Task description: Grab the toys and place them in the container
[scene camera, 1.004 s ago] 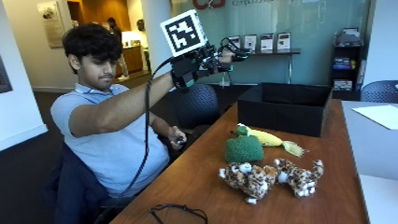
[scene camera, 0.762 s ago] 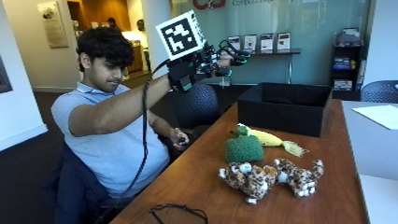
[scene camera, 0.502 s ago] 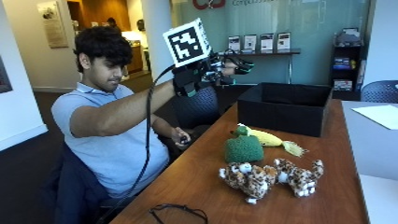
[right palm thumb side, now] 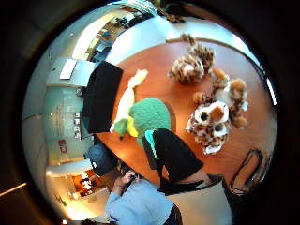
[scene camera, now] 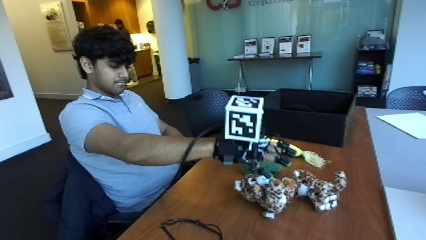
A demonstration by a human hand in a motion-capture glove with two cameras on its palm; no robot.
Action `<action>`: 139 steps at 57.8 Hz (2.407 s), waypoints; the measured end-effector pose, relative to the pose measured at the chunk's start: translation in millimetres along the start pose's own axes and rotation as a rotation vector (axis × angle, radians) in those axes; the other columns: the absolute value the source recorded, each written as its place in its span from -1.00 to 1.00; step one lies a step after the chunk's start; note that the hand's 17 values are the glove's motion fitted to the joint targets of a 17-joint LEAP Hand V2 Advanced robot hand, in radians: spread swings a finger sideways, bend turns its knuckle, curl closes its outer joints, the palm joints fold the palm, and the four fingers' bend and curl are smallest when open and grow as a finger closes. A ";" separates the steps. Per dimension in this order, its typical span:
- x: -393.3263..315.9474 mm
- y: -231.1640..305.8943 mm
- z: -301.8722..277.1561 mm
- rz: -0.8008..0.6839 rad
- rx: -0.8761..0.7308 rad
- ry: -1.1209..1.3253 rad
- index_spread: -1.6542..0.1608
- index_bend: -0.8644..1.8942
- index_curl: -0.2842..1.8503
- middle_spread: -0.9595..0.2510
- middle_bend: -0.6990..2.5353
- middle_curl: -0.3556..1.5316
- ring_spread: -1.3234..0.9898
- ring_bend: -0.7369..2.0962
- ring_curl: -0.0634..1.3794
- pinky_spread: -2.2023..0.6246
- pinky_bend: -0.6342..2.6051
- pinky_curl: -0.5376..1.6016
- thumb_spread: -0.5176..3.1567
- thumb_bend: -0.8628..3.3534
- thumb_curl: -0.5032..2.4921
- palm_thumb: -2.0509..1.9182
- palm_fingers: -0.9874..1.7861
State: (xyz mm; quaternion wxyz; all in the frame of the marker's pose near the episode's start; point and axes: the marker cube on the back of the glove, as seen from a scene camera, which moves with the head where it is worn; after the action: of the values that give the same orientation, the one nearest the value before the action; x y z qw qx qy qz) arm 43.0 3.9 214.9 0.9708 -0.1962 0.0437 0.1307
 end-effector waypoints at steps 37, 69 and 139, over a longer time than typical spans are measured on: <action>-7.0 -16.9 106.1 -0.054 -0.012 -0.067 0.44 0.00 -0.34 0.58 -0.53 -0.52 0.15 -0.31 -0.70 0.51 0.10 -0.12 0.10 -0.56 -0.47 0.10 -0.25; -13.7 -25.0 96.9 -0.070 0.299 -0.086 0.59 -0.03 -0.25 0.41 -0.44 -0.46 -0.01 0.02 -0.43 0.29 0.17 -0.11 0.06 -0.43 -0.30 0.39 0.25; -488.3 -55.8 -169.5 -0.608 0.396 -0.203 0.62 -0.08 -0.03 0.33 -0.47 -0.34 -0.07 -0.05 -0.26 0.28 0.13 -0.10 -0.13 -0.52 -0.11 0.43 0.27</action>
State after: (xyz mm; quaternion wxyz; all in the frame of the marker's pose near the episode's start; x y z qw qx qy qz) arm -417.4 -227.7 146.2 0.9838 0.0050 -0.0886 -0.1554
